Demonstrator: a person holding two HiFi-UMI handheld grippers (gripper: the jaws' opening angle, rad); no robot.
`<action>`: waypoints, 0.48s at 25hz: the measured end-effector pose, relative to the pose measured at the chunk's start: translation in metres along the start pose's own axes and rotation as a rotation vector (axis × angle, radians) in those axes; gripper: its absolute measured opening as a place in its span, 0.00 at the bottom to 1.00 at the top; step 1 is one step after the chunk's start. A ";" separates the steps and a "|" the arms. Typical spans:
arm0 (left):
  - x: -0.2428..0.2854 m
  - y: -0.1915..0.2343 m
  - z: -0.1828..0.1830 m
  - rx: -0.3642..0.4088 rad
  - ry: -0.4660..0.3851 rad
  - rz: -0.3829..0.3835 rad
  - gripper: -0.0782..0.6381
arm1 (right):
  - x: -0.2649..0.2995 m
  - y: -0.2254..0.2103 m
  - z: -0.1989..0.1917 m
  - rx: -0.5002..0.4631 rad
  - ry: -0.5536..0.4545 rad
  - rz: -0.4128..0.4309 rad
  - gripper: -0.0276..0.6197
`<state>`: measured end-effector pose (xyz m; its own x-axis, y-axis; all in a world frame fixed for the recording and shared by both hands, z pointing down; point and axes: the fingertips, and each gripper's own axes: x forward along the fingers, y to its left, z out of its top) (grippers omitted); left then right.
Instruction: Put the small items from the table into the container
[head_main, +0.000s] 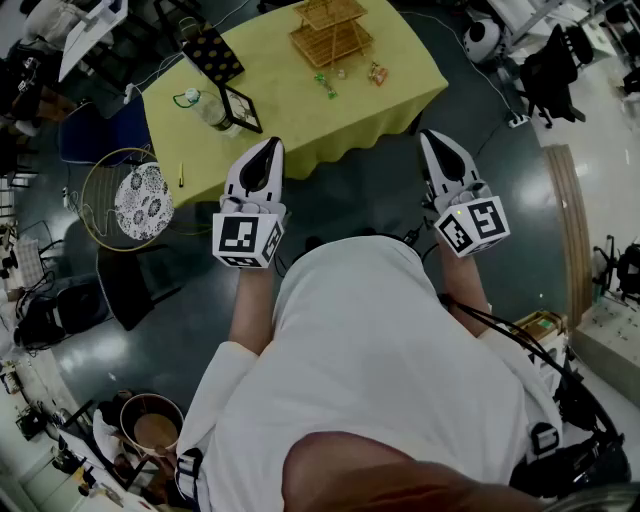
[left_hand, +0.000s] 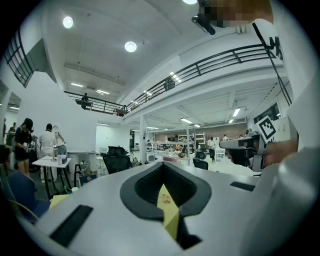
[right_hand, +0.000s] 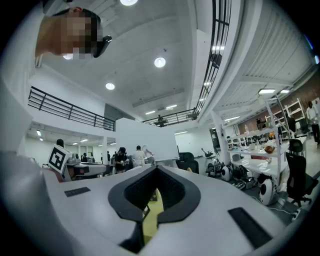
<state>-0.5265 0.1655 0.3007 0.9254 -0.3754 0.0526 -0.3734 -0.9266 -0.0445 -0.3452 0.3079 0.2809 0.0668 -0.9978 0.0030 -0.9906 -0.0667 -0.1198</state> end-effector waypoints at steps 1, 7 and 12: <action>0.000 -0.001 0.000 -0.003 -0.002 0.001 0.12 | -0.001 0.000 -0.001 0.002 0.002 -0.001 0.07; -0.002 -0.007 0.000 -0.007 -0.009 -0.002 0.12 | -0.005 0.000 -0.005 0.010 0.007 0.003 0.07; 0.003 -0.011 -0.007 -0.013 0.009 -0.011 0.12 | -0.009 -0.001 -0.006 0.007 0.017 0.003 0.07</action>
<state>-0.5206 0.1744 0.3082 0.9287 -0.3655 0.0618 -0.3643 -0.9308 -0.0309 -0.3458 0.3172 0.2870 0.0613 -0.9979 0.0190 -0.9899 -0.0632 -0.1265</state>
